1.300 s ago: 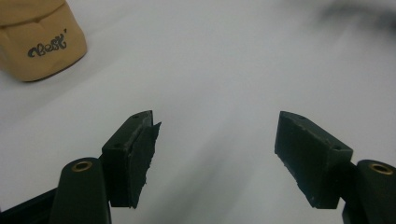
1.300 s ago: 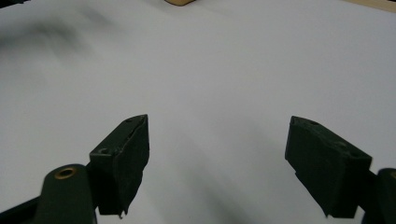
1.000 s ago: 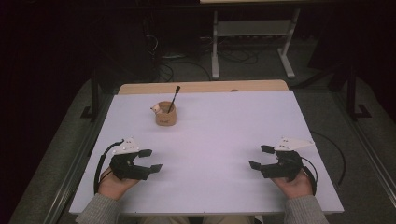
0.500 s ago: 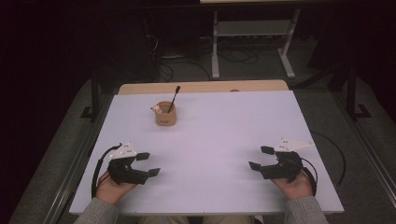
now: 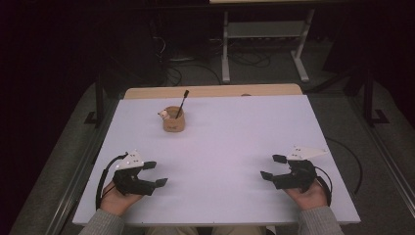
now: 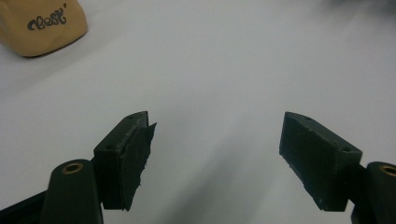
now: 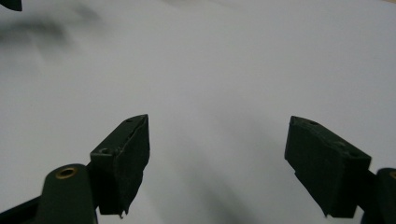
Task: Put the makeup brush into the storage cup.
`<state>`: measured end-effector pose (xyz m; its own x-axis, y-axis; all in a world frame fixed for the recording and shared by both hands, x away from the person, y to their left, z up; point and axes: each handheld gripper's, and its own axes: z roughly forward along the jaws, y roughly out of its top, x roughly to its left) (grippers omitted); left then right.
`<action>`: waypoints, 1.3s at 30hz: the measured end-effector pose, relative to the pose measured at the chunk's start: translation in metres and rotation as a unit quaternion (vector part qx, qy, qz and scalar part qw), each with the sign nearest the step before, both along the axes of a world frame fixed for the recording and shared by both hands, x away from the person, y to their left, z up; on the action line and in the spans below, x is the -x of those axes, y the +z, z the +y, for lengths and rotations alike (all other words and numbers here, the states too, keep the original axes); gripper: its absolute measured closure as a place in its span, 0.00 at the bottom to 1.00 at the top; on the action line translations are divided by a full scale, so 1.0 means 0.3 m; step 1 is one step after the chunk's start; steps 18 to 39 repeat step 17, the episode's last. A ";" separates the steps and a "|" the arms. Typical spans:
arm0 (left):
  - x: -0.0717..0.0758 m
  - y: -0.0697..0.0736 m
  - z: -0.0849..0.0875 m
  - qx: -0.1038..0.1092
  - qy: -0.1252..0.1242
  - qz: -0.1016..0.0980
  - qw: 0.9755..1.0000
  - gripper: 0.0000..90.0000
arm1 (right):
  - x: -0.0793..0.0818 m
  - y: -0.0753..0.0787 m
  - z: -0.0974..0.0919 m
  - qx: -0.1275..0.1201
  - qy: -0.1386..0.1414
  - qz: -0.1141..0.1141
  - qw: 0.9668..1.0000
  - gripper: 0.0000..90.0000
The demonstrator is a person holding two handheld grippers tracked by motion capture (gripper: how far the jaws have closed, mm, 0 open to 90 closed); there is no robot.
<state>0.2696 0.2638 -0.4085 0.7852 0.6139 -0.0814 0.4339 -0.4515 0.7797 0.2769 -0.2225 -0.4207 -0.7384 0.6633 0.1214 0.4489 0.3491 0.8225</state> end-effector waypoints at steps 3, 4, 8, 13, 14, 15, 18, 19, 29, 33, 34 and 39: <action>-0.001 -0.001 0.000 -0.002 -0.001 -0.001 1.000 0.27 | 0.001 -0.001 0.001 0.001 0.001 0.001 1.000 0.23; -0.001 -0.002 0.000 -0.001 -0.002 0.001 1.000 0.27 | 0.001 -0.001 0.003 0.002 0.002 0.003 1.000 0.23; -0.002 -0.004 -0.001 -0.001 -0.001 0.001 1.000 0.26 | 0.000 -0.001 0.005 0.001 0.003 0.001 1.000 0.23; 0.000 -0.002 -0.003 -0.002 -0.004 0.000 1.000 0.26 | 0.000 -0.003 0.008 0.003 0.003 0.003 1.000 0.23; 0.000 -0.002 -0.003 -0.002 -0.004 0.000 1.000 0.26 | 0.000 -0.003 0.008 0.003 0.003 0.003 1.000 0.23; 0.001 -0.002 -0.004 0.000 -0.003 -0.001 1.000 0.26 | 0.000 -0.003 0.008 0.002 0.004 0.003 1.000 0.23; 0.001 -0.002 -0.005 0.000 -0.003 -0.002 1.000 0.26 | 0.000 -0.004 0.009 0.003 0.005 0.003 1.000 0.23; 0.001 -0.002 -0.005 0.000 -0.003 -0.002 1.000 0.26 | 0.000 -0.004 0.009 0.003 0.005 0.003 1.000 0.23; 0.001 -0.002 -0.005 0.000 -0.003 -0.002 1.000 0.26 | 0.000 -0.004 0.009 0.003 0.005 0.003 1.000 0.23; 0.001 -0.002 -0.005 0.000 -0.003 -0.002 1.000 0.26 | 0.000 -0.004 0.009 0.003 0.005 0.003 1.000 0.23; 0.001 -0.002 -0.005 0.000 -0.003 -0.002 1.000 0.26 | 0.000 -0.004 0.009 0.003 0.005 0.003 1.000 0.23; 0.001 -0.002 -0.005 0.000 -0.003 -0.002 1.000 0.26 | 0.000 -0.004 0.009 0.003 0.005 0.003 1.000 0.23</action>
